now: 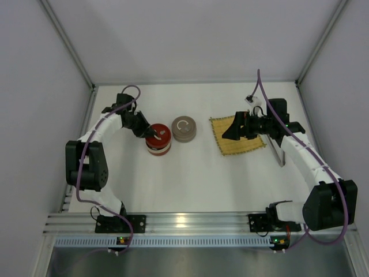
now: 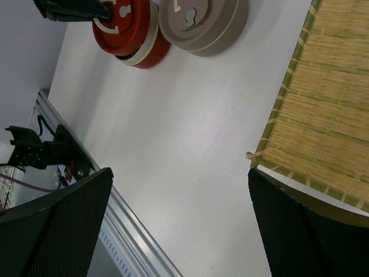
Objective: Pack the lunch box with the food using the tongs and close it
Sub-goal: Screw the box lid onto the packing box.
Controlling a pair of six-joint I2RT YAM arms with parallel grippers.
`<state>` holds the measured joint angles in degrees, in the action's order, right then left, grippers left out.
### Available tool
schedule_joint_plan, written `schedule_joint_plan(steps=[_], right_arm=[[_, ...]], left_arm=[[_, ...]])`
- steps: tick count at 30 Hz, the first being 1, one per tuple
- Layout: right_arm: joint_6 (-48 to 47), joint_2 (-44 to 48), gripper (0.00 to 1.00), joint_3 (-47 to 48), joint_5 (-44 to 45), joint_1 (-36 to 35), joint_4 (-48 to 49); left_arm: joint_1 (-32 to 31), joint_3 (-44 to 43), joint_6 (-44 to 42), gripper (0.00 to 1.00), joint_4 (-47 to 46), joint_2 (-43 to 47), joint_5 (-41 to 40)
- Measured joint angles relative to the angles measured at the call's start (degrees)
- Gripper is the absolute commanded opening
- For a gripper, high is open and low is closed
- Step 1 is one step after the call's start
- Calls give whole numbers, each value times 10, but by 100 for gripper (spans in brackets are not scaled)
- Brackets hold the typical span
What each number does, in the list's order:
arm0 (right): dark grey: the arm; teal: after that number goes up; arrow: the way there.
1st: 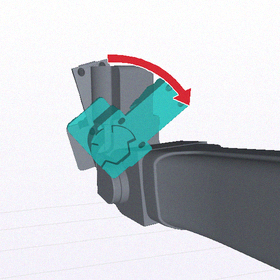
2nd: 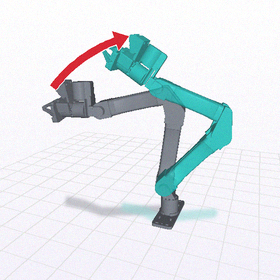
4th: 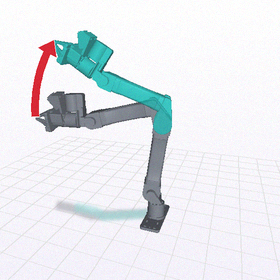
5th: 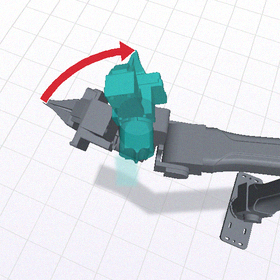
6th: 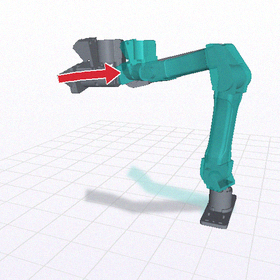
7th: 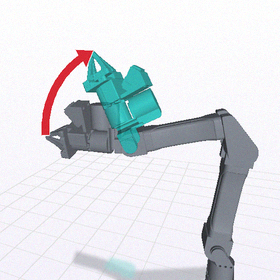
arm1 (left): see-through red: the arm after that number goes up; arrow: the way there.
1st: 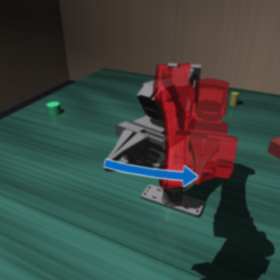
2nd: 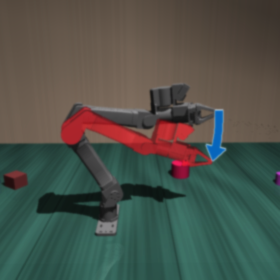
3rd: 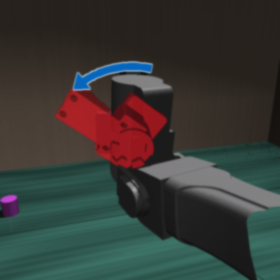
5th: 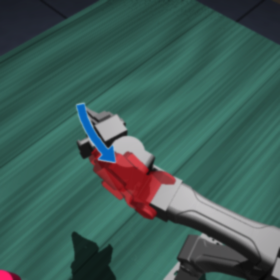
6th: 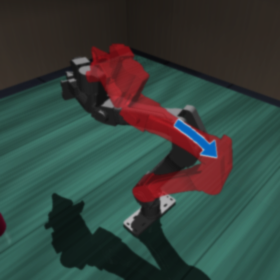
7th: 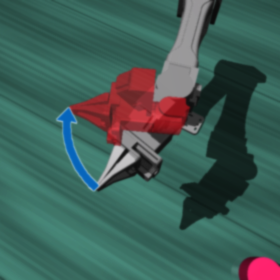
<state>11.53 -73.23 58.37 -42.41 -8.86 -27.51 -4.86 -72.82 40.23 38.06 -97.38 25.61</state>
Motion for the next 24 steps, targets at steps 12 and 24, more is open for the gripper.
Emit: schedule_joint_plan(steps=[12, 24], right_arm=[[0, 0, 99, 0, -8, 0, 0], [0, 0, 99, 0, -14, 0, 0]], left_arm=[[3, 3, -27, 0, 0, -25, 25], [18, 3, -48, 0, 3, -25, 29]])
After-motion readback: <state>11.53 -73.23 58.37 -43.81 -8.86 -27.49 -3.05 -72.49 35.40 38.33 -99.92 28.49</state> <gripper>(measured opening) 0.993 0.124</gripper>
